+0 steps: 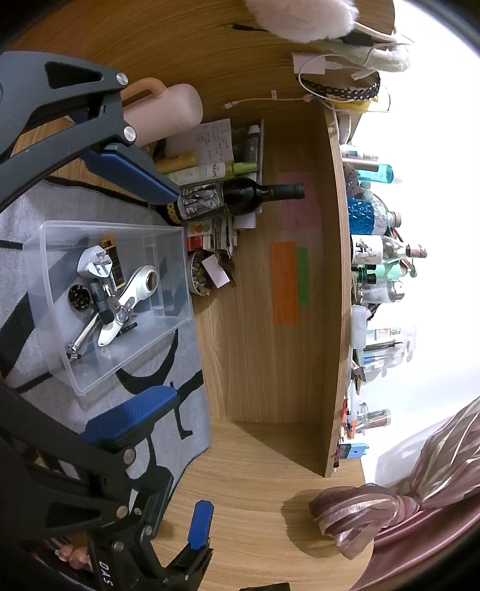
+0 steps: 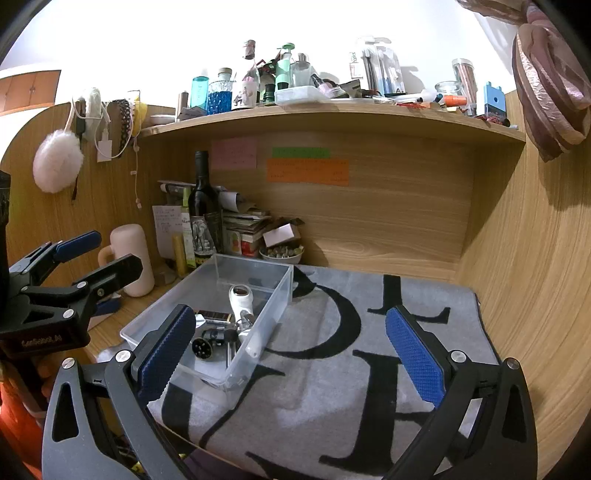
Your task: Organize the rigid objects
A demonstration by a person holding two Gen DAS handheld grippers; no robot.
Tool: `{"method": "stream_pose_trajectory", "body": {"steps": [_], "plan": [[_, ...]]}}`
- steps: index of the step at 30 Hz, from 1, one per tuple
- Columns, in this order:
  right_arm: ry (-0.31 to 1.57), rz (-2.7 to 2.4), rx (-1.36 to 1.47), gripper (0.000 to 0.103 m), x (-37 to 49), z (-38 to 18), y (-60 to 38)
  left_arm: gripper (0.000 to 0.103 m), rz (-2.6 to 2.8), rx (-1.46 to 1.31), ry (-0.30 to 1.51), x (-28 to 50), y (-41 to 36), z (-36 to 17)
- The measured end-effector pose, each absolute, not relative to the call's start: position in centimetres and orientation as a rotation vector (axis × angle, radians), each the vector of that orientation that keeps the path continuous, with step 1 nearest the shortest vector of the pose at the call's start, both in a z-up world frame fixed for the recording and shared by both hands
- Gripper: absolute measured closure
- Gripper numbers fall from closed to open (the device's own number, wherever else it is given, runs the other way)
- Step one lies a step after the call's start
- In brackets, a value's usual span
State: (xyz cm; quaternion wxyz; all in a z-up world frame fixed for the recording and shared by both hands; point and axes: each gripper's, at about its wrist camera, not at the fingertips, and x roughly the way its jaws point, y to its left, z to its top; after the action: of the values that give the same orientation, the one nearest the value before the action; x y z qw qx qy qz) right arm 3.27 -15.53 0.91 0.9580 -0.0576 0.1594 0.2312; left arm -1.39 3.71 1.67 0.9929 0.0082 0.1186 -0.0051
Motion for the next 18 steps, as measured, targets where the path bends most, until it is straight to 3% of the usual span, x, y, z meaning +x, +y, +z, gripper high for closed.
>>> {"method": "stream_pose_trajectory", "body": {"steps": [18], "plan": [[0.324,0.468,-0.114,0.0,3.41,0.94,-15.48,0.002,-0.023,0.008,0.248,-1.08,3.86,1.44]]}}
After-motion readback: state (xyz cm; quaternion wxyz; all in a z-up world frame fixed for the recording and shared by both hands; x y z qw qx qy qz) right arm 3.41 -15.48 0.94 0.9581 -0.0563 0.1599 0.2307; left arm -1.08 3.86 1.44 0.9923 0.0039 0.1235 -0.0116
